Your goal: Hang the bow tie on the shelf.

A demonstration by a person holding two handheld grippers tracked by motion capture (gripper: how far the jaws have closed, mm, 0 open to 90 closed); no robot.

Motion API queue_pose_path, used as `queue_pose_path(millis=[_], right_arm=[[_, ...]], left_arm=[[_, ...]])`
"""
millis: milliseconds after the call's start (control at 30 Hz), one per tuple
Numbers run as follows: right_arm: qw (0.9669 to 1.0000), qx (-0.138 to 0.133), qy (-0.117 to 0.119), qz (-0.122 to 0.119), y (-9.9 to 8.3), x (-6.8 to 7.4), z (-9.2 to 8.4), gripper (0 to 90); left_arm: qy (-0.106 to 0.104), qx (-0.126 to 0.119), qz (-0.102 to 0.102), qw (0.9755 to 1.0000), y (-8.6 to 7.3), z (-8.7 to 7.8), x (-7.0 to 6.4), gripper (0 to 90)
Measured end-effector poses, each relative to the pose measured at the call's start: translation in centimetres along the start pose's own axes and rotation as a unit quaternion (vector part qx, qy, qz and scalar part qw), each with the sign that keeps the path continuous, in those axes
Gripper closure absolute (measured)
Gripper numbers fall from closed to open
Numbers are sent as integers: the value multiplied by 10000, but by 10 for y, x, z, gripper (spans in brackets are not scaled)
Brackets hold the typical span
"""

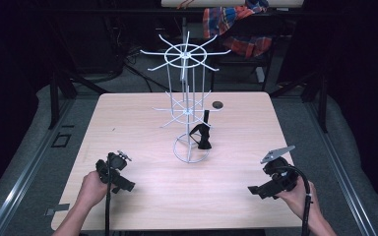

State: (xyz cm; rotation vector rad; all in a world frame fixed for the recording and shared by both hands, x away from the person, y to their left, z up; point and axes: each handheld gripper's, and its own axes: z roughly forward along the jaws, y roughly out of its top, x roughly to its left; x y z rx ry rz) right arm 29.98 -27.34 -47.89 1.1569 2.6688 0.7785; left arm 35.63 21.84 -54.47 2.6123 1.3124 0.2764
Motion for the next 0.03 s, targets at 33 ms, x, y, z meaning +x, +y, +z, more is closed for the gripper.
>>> queue_pose_path(millis=[33], right_arm=[[10000, -1, 3, 8, 0, 0, 1, 92]], left_arm=[[-3, 17, 11, 10000, 0, 0, 0, 1]])
